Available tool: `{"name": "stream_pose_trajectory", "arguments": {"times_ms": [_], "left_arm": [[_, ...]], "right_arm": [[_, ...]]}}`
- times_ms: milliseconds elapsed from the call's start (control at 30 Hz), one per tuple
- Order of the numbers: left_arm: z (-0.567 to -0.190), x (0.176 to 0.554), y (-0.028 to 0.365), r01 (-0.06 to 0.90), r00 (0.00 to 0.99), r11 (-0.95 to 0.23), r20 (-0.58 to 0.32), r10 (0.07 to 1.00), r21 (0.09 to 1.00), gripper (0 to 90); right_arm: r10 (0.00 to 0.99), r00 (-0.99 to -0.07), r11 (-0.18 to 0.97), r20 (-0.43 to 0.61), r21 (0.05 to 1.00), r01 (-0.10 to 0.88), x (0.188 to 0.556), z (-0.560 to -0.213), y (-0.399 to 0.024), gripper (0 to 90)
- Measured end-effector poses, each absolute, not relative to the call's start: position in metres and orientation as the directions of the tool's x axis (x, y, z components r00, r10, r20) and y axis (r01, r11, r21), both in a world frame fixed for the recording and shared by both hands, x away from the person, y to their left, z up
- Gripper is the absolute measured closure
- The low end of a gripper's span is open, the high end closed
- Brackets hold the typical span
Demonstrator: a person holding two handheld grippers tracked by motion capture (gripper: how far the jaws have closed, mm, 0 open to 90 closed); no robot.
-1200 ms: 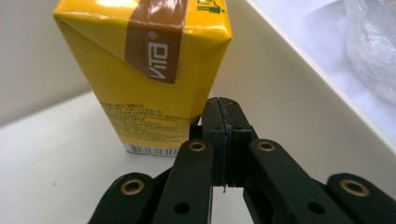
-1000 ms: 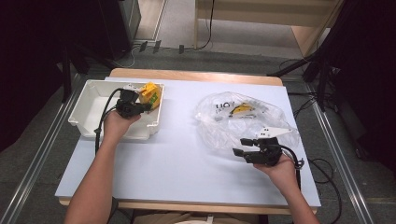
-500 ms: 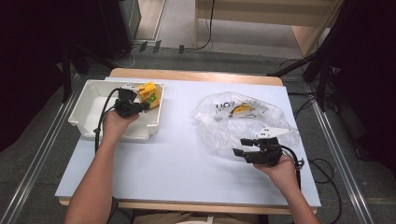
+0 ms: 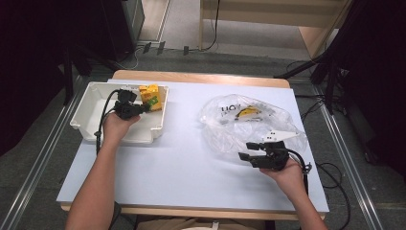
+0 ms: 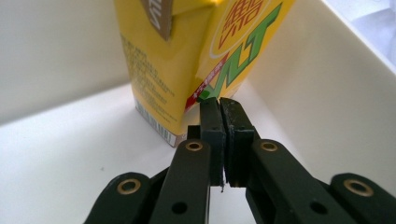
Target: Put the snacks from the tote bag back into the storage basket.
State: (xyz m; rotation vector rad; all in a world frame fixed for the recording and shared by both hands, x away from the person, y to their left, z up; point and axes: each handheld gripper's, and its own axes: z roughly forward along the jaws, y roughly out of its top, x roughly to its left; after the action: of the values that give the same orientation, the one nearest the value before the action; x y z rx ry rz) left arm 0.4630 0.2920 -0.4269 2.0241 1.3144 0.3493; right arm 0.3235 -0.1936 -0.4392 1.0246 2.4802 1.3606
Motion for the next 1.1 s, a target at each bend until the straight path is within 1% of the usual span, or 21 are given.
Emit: {"name": "stream_pose_trajectory", "arguments": {"times_ms": [667,1100], "left_arm": [[-0.430,0.470,0.303,0.712,0.402,-0.202,-0.154,0.903,0.672,89.5],[-0.430,0.472,0.305,0.714,0.393,-0.198,-0.151,0.907,0.671,89.1]], "right_arm": [[0.615,-0.763,0.364,0.199,0.787,0.498,0.324,-0.440,-0.192,46.3],[0.615,-0.763,0.367,0.200,0.784,0.500,0.324,-0.440,-0.192,46.5]]}}
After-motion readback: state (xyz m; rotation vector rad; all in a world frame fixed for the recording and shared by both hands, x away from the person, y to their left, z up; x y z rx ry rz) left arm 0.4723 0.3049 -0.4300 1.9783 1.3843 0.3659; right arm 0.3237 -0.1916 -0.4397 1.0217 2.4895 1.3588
